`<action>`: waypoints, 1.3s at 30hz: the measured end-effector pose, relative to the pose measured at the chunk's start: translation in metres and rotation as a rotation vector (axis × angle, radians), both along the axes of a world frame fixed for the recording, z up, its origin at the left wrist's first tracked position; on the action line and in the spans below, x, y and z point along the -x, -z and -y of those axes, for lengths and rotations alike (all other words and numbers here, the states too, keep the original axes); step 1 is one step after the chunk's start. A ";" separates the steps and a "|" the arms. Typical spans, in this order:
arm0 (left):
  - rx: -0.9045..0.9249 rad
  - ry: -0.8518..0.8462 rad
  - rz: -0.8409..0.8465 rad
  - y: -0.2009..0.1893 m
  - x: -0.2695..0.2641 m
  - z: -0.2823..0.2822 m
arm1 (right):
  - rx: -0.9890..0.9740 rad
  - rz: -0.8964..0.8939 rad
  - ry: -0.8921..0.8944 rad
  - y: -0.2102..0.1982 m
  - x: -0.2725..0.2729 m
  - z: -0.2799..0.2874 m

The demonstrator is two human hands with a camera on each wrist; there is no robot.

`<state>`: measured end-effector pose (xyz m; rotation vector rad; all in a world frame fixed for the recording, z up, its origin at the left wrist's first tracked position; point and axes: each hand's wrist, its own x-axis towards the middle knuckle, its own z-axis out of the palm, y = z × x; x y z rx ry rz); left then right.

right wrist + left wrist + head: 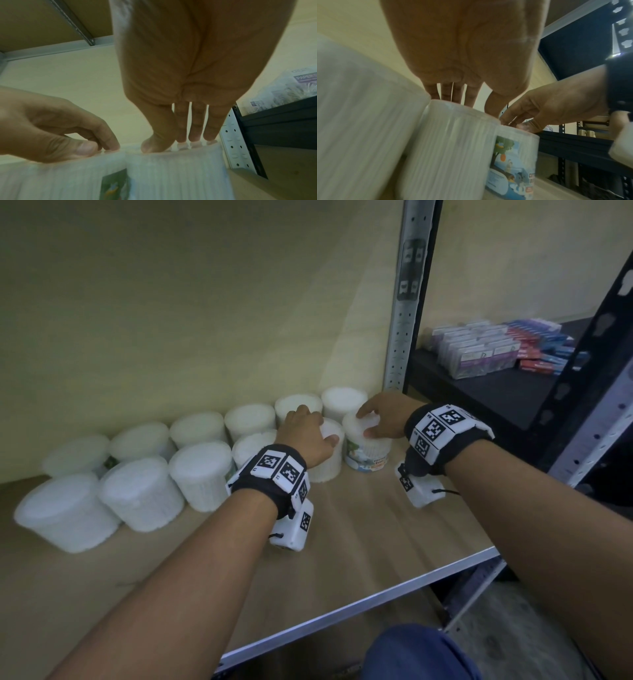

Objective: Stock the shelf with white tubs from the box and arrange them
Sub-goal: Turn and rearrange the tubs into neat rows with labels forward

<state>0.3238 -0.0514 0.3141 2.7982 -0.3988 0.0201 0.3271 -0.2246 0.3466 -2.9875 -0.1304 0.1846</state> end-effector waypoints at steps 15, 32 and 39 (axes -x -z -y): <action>-0.071 0.169 -0.246 -0.026 -0.003 -0.009 | 0.011 0.003 0.008 -0.002 0.000 -0.002; -0.190 -0.053 0.034 -0.005 -0.005 0.007 | -0.013 0.006 0.011 -0.001 0.002 -0.001; -0.251 0.057 -0.117 -0.018 -0.007 0.007 | -0.021 0.002 0.006 -0.001 0.003 -0.001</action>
